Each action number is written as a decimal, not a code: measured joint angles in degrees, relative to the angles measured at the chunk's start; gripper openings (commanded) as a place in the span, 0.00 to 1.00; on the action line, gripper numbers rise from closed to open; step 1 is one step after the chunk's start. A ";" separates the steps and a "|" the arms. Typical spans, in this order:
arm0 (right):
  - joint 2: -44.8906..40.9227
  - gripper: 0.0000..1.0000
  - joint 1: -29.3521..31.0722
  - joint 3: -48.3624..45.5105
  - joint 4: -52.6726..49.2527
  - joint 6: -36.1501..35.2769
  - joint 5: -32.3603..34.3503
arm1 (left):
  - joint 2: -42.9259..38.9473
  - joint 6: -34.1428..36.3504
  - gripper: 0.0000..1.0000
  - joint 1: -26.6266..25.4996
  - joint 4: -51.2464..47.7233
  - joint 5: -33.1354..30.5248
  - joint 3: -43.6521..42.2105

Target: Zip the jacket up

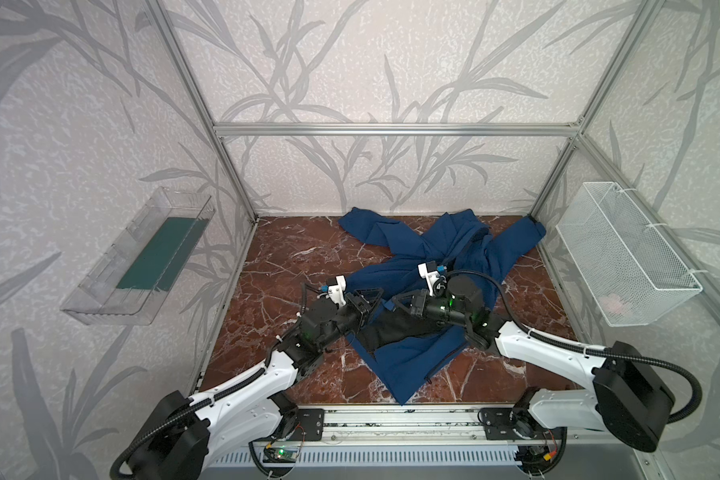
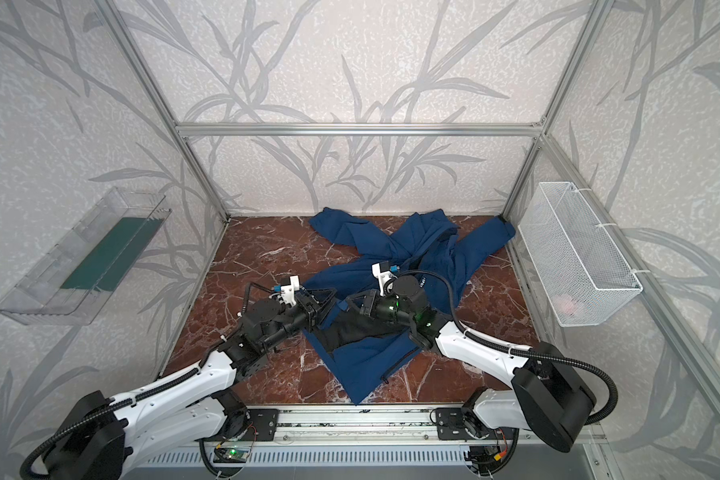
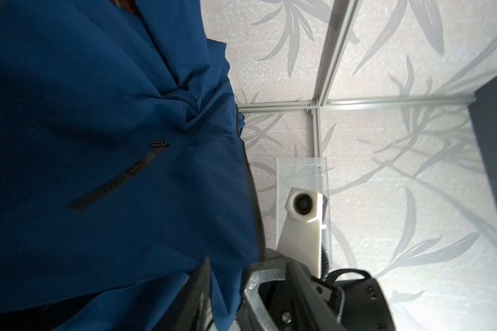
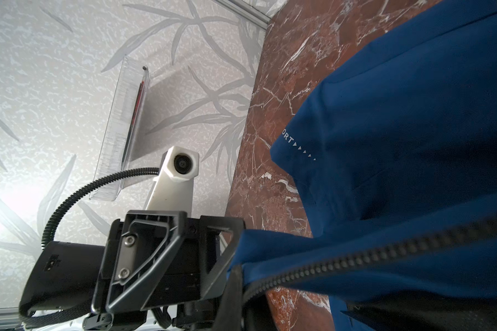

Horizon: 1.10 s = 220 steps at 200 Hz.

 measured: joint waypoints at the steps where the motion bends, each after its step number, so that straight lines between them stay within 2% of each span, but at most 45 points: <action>1: 0.00 0.00 0.00 0.00 0.02 0.00 0.02 | 0.00 -0.04 0.51 0.00 -0.04 0.00 0.00; 85: 0.42 0.00 -0.07 -0.07 4.61 1.62 0.26 | -0.07 -0.74 0.57 -0.04 -1.05 1.62 -0.22; 153: 4.92 0.00 -0.17 -0.09 8.39 2.49 -0.72 | -1.81 -2.05 0.59 -1.53 -1.49 1.57 -0.22; 186: 5.40 0.00 -0.26 -0.02 9.62 3.17 -1.62 | 1.09 -3.34 0.51 -1.64 2.03 1.51 -0.24; 220: 5.38 0.00 -0.26 -0.11 10.51 3.58 -1.57 | 2.12 -3.45 0.49 -1.64 3.61 0.59 -0.28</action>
